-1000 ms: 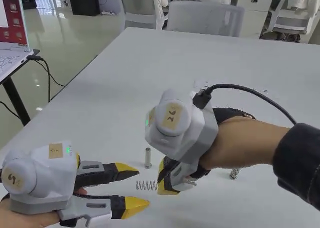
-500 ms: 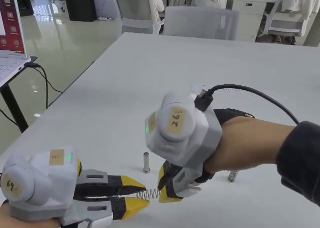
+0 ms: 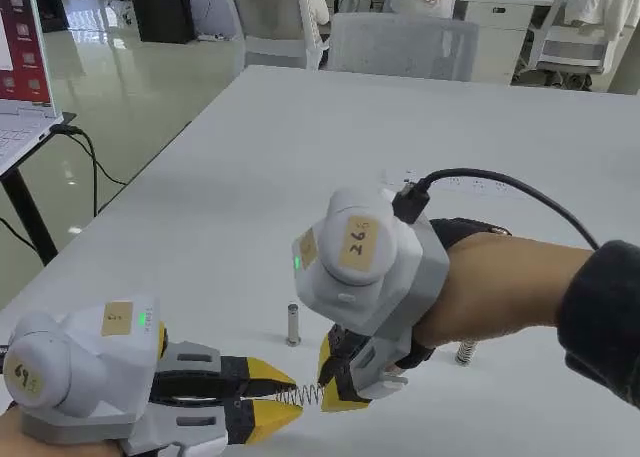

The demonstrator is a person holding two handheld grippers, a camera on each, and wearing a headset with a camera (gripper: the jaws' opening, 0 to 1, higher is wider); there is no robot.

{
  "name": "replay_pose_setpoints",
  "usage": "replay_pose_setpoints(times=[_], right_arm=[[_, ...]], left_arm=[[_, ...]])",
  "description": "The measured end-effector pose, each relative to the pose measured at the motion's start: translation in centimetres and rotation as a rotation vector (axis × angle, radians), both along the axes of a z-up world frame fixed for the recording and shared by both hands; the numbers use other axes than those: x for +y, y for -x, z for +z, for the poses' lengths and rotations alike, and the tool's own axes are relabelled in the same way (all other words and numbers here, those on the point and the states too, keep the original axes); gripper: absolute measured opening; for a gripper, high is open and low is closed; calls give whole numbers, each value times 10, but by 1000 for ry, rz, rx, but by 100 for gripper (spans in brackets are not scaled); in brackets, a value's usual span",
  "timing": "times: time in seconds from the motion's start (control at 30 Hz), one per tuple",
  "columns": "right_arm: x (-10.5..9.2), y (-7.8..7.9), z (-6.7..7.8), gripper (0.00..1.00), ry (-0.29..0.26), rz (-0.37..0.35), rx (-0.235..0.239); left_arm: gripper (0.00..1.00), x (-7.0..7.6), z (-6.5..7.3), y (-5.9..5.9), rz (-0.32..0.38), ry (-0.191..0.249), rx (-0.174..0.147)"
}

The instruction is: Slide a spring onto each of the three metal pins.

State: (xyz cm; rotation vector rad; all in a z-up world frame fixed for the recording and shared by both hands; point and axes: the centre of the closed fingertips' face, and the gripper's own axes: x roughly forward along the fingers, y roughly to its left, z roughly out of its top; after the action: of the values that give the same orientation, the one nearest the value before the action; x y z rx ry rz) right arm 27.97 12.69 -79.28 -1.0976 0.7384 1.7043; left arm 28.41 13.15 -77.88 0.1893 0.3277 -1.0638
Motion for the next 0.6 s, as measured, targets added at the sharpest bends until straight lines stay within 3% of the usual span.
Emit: replay_pose_setpoints(times=[0.3,0.6], right_arm=[[-2,0,-5,12,-7,-13,19],[-6,-1,-14,13,3,-29,33]], left_arm=[[2,-1,-2,0,-6,-3,6],[2,-3,5,-1,-4,16,-6]])
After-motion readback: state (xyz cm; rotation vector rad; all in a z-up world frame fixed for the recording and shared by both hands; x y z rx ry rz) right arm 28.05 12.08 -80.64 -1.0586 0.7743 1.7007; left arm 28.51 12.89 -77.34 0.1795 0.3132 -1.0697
